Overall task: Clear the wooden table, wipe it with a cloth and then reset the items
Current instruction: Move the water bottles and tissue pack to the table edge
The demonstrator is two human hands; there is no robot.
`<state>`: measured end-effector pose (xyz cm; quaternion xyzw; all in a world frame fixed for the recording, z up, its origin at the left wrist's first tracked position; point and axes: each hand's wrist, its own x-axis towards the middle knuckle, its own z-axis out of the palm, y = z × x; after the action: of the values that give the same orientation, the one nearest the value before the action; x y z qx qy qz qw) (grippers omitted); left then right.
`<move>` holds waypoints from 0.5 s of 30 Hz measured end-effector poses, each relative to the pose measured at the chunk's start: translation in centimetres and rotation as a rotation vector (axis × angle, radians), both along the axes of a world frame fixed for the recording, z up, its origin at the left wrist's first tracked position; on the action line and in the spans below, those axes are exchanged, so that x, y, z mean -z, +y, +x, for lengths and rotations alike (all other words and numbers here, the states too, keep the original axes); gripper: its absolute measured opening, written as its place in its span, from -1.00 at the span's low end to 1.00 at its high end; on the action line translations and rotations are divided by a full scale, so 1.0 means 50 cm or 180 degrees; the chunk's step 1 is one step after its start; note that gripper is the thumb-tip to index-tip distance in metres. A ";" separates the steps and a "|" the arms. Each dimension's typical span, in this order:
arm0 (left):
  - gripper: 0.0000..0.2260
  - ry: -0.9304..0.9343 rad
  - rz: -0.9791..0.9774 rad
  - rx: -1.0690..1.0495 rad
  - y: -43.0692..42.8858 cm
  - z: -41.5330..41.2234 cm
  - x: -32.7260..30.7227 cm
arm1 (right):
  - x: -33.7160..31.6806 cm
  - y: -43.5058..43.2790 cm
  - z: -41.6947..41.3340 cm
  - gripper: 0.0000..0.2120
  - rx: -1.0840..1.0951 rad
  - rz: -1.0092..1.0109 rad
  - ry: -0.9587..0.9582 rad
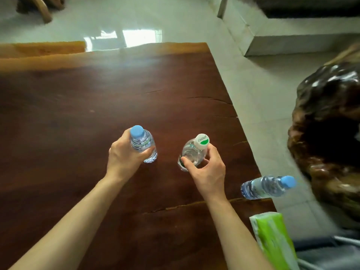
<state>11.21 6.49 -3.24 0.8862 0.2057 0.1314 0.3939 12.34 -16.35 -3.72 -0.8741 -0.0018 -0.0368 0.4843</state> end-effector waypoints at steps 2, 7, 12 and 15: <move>-0.46 -0.0035 -0.0043 0.0256 -0.047 0.050 -0.005 | 0.001 -0.046 0.009 -0.34 0.0280 0.0041 -0.0001; -0.50 -0.0020 -0.0190 0.0776 -0.169 0.161 -0.005 | 0.013 -0.138 0.030 -0.36 0.0935 0.0122 0.0002; -0.50 0.0029 -0.0236 0.1263 -0.282 0.254 0.011 | 0.036 -0.182 0.047 -0.36 0.1573 0.0032 -0.0043; -0.48 0.0067 -0.0277 0.1523 -0.336 0.301 0.023 | 0.054 -0.178 0.056 -0.36 0.1842 0.0020 -0.0125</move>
<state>26.27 -10.29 -4.38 0.8932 -0.0006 0.0161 0.4494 15.15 -25.23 -6.42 -0.8359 0.2384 -0.1903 0.4562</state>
